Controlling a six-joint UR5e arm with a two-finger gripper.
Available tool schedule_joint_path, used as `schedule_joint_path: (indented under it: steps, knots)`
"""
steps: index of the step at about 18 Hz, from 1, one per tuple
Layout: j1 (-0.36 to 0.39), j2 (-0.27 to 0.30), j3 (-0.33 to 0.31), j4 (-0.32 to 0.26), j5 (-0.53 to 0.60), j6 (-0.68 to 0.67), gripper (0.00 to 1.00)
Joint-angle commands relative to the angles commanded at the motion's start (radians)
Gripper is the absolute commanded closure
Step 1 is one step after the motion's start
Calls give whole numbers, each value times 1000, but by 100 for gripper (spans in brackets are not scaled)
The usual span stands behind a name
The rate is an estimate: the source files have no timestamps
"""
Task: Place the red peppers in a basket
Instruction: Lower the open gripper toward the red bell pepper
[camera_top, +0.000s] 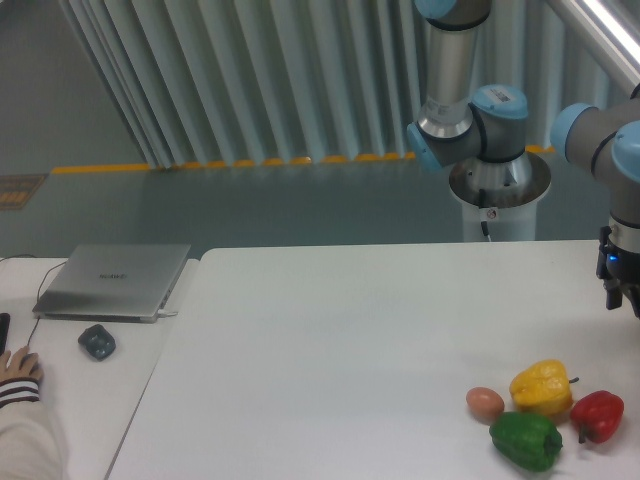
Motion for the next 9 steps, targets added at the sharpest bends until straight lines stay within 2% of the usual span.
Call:
schedule_joint_path:
  steps: [6, 9]
  knots:
    - [-32, -5, -9, 5, -3, -24, 0]
    - [-48, -12, -26, 15, -12, -109, 0]
